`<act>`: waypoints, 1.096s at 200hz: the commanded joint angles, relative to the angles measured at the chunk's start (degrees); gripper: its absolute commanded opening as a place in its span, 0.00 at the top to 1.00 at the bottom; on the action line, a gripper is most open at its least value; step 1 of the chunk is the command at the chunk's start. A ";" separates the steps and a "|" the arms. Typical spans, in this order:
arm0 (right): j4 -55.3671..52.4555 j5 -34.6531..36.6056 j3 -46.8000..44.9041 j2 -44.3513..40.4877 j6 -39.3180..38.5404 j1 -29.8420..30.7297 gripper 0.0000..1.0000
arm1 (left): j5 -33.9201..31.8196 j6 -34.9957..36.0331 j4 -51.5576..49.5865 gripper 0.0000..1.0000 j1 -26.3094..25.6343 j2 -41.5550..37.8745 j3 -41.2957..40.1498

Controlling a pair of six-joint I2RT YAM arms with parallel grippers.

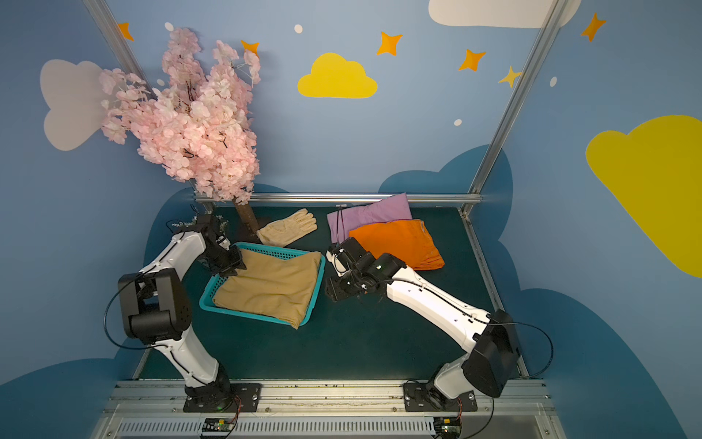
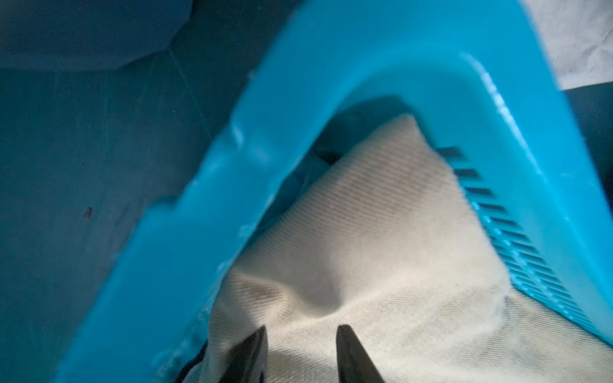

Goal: Put the folded long pants in the basket
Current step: Place the long pant in the basket, then pick up the long pant at the center of the board.

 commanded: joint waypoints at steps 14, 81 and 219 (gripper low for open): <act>1.21 0.58 -1.65 -2.72 1.96 -9.48 0.41 | 16.03 0.05 3.52 0.49 -0.63 -17.34 -6.98; 7.55 -14.26 -6.59 4.21 11.16 -39.75 0.22 | 34.84 -7.13 13.36 0.41 -5.28 -43.72 -30.19; 39.70 -21.89 -21.79 15.42 25.89 -49.97 0.12 | 31.93 -7.78 15.11 0.37 -7.08 -50.11 -35.79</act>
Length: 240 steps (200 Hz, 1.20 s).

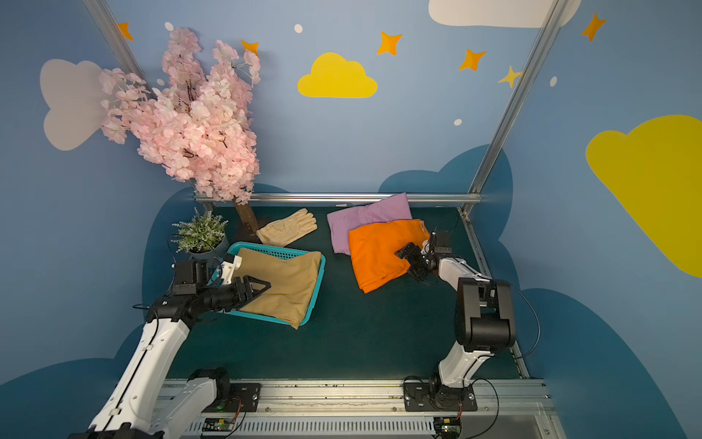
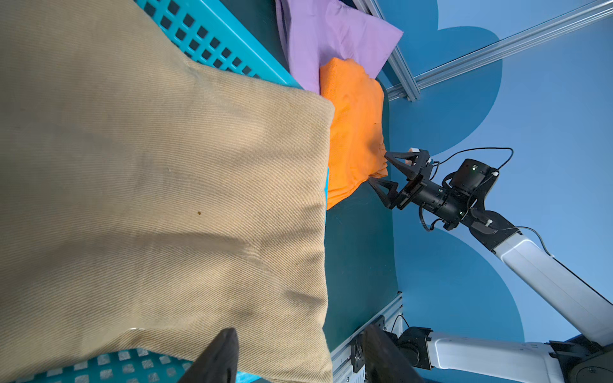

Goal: Put the folded long pants in the basket
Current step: Pick up the long pant at the center of the board.

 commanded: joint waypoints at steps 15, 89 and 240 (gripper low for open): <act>7.30 -2.33 -5.87 0.42 4.66 -2.78 0.12 | 0.25 0.00 0.55 0.36 -0.14 0.28 -0.19; 16.71 -5.81 -10.28 2.65 6.89 -13.63 0.12 | -0.23 -0.03 0.63 0.36 -0.21 0.42 -0.32; 25.10 -12.38 -0.85 18.45 10.44 -16.48 0.64 | -2.68 -0.04 -0.17 0.35 -0.53 0.93 -0.19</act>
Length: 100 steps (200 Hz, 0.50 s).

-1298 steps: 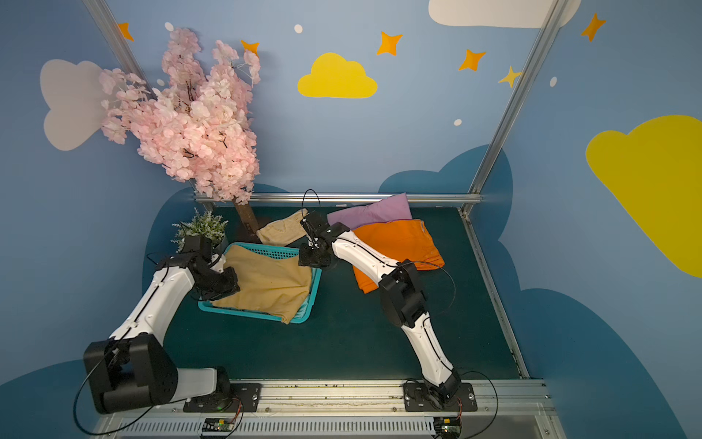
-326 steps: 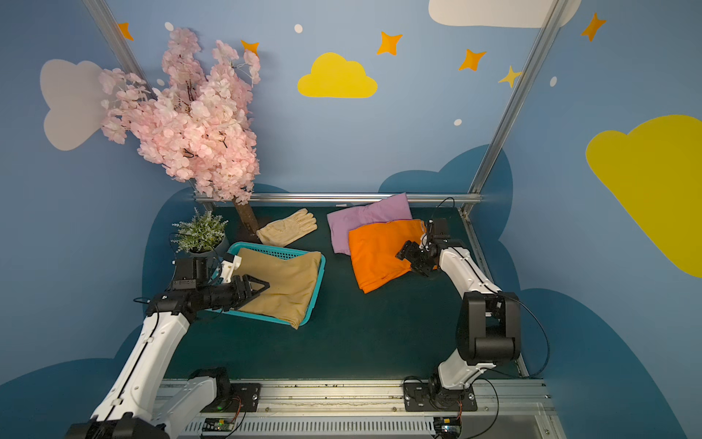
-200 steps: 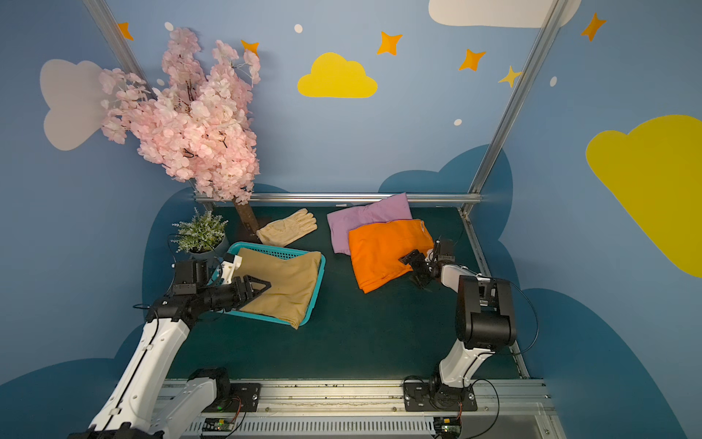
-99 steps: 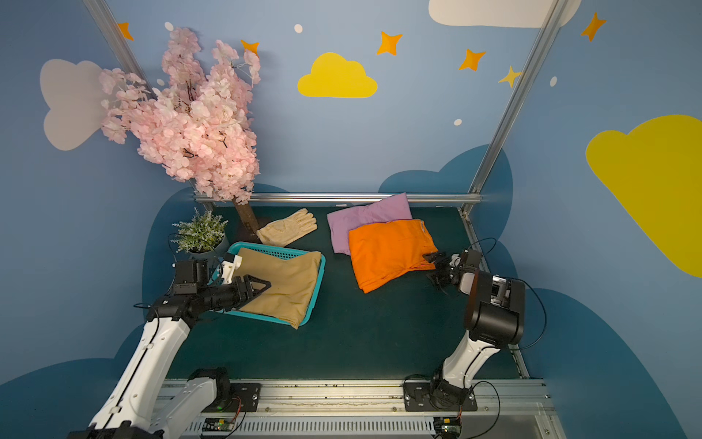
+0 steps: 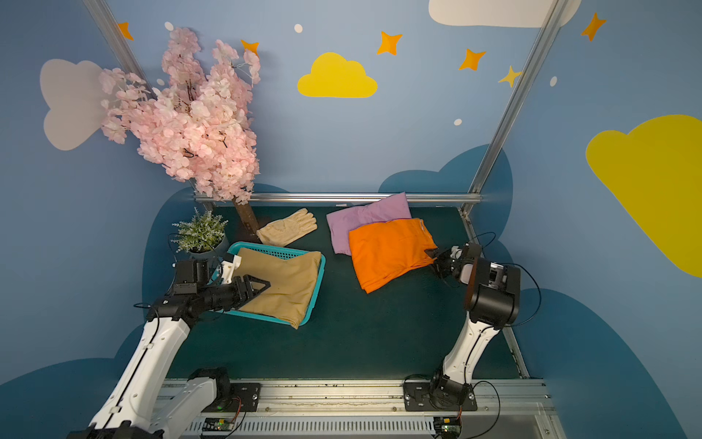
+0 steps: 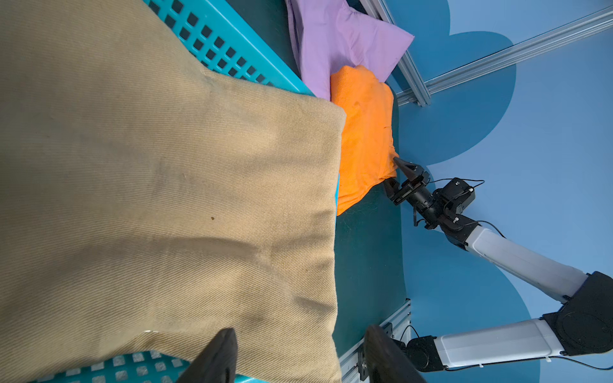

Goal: Put the folded long pants in the basket
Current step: Pick up the long pant at the center of the board.

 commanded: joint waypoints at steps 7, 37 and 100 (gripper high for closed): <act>1.63 0.99 -1.86 1.53 0.27 0.11 0.74 | -0.47 0.08 -0.51 0.35 -0.21 0.51 -0.19; 0.80 2.09 -6.88 -5.60 -0.57 -0.90 1.00 | -0.64 0.17 -0.68 0.35 -0.22 0.10 -0.10; -14.56 6.93 -17.99 -37.18 -10.15 3.60 1.00 | -2.46 -4.24 -6.85 0.35 -6.62 2.71 9.29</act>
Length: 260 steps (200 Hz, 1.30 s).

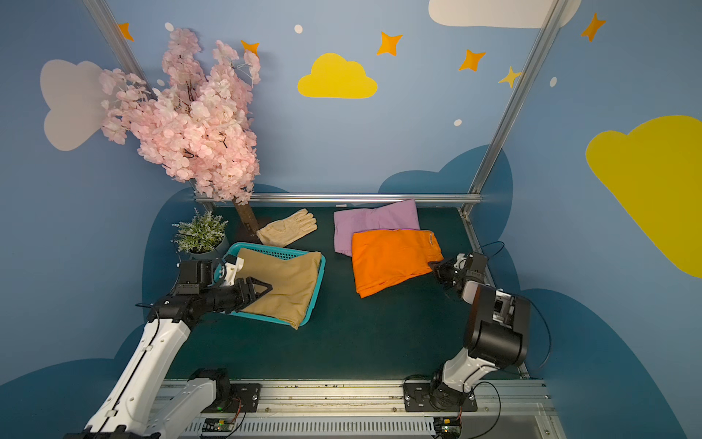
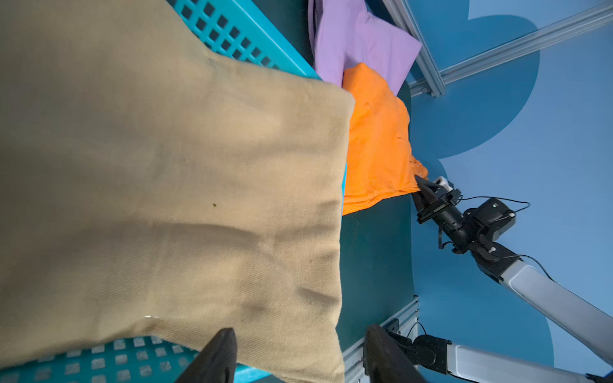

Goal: Put the folded long pants in the basket
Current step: Pick up the long pant at the center of the board.

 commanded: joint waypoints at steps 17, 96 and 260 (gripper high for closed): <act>-14.36 6.92 -7.52 -21.59 -6.00 5.73 1.00 | -2.83 -2.00 -6.33 0.35 -7.51 5.59 13.07; -8.06 6.15 -2.91 -37.30 -14.80 9.16 1.00 | -3.18 -4.03 -11.63 0.39 -21.54 23.82 34.98; -25.66 -17.70 13.78 -24.34 -79.16 46.03 1.00 | 7.11 -27.95 1.45 0.27 -26.59 30.74 38.28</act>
